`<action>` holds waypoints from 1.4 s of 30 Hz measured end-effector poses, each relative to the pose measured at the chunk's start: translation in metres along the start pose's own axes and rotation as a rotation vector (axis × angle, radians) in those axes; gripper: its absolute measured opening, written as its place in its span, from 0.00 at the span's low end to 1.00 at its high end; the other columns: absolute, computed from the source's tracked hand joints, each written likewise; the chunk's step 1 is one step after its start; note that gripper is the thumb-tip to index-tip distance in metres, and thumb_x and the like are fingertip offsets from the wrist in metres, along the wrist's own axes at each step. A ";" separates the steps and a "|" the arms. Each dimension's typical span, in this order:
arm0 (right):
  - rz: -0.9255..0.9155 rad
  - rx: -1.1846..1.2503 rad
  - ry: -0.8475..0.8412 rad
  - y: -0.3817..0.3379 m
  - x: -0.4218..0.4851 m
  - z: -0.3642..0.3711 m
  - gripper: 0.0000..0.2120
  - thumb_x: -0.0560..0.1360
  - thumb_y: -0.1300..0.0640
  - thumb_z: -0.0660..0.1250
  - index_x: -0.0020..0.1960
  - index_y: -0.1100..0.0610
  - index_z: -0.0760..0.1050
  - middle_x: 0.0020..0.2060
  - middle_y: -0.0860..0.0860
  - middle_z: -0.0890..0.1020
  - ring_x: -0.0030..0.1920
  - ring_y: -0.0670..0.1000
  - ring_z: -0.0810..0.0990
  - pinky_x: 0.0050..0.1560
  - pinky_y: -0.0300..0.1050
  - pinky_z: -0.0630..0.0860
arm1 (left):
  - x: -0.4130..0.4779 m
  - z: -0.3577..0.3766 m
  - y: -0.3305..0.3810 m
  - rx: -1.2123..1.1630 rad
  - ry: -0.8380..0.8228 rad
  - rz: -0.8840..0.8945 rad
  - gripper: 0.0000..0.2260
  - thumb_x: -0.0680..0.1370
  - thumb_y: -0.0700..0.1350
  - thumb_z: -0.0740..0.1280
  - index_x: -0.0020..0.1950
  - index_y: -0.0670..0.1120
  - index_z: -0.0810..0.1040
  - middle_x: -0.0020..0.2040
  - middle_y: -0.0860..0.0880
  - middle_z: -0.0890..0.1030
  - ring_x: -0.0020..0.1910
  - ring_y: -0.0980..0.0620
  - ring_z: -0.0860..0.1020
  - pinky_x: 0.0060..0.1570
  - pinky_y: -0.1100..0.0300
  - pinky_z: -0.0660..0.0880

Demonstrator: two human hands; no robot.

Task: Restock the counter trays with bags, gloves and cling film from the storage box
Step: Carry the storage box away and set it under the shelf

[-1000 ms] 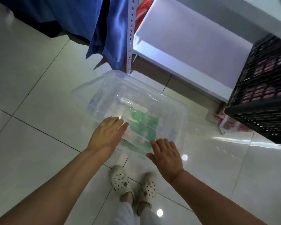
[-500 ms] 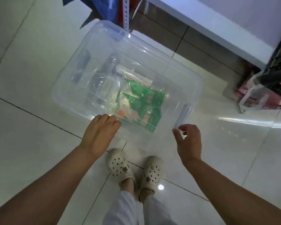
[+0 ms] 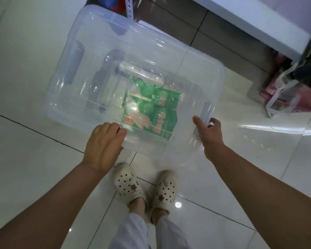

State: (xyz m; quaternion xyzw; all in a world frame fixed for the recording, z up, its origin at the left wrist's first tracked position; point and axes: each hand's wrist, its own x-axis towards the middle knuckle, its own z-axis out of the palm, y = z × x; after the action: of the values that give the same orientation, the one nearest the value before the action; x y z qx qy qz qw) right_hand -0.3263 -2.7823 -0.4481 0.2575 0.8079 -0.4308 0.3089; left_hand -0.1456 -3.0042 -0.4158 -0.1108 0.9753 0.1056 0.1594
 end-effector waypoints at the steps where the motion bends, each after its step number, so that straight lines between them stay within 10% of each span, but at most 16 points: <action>1: -0.014 0.000 0.035 -0.004 0.004 -0.004 0.39 0.67 0.46 0.74 0.69 0.58 0.59 0.62 0.58 0.73 0.55 0.57 0.77 0.55 0.53 0.77 | 0.003 0.000 0.005 -0.017 -0.002 0.016 0.19 0.55 0.37 0.79 0.42 0.42 0.77 0.38 0.43 0.77 0.37 0.41 0.76 0.39 0.53 0.73; 14: -0.091 -0.121 0.047 -0.013 0.014 -0.025 0.20 0.70 0.49 0.72 0.54 0.56 0.69 0.48 0.53 0.77 0.43 0.51 0.77 0.40 0.42 0.72 | 0.016 -0.001 0.020 -0.044 -0.009 0.110 0.19 0.55 0.36 0.78 0.43 0.43 0.79 0.45 0.44 0.81 0.44 0.42 0.78 0.44 0.51 0.75; 18: -0.189 -0.221 0.167 -0.011 0.010 -0.016 0.14 0.72 0.50 0.70 0.49 0.56 0.69 0.41 0.50 0.75 0.41 0.52 0.77 0.35 0.41 0.70 | 0.022 -0.004 0.009 0.041 -0.096 0.064 0.38 0.58 0.53 0.78 0.67 0.48 0.72 0.68 0.42 0.72 0.66 0.40 0.69 0.64 0.38 0.62; 26: -0.182 -0.453 0.355 -0.029 -0.001 -0.006 0.11 0.74 0.57 0.67 0.54 0.62 0.74 0.49 0.59 0.79 0.51 0.60 0.78 0.50 0.53 0.76 | 0.032 -0.021 -0.005 -0.014 -0.075 0.073 0.30 0.66 0.56 0.74 0.66 0.49 0.73 0.68 0.44 0.73 0.66 0.43 0.72 0.61 0.41 0.66; 30: -0.397 -0.744 0.441 -0.057 -0.022 0.011 0.23 0.70 0.64 0.68 0.64 0.61 0.68 0.61 0.61 0.72 0.61 0.63 0.69 0.58 0.59 0.69 | 0.051 -0.046 -0.041 -0.152 0.040 -0.210 0.27 0.71 0.48 0.71 0.67 0.43 0.70 0.69 0.42 0.70 0.67 0.42 0.68 0.62 0.46 0.64; 36: -0.914 -0.924 0.128 -0.087 -0.035 0.070 0.23 0.66 0.65 0.72 0.61 0.63 0.74 0.58 0.64 0.76 0.58 0.67 0.73 0.57 0.59 0.70 | 0.105 -0.062 -0.126 -0.625 0.058 -0.837 0.37 0.71 0.55 0.71 0.71 0.38 0.60 0.72 0.39 0.64 0.70 0.41 0.62 0.64 0.48 0.64; 42: -0.984 -0.933 0.106 -0.077 -0.020 0.085 0.22 0.67 0.64 0.74 0.59 0.61 0.75 0.57 0.63 0.77 0.55 0.67 0.73 0.54 0.59 0.71 | 0.123 -0.041 -0.159 -1.048 -0.009 -0.935 0.33 0.67 0.54 0.75 0.65 0.40 0.66 0.61 0.45 0.73 0.48 0.49 0.75 0.40 0.61 0.71</action>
State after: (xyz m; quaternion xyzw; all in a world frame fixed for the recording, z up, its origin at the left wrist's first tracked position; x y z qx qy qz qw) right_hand -0.3415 -2.8965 -0.4294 -0.2796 0.9462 -0.1145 0.1157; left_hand -0.2310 -3.1883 -0.4465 -0.5806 0.6453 0.4824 0.1176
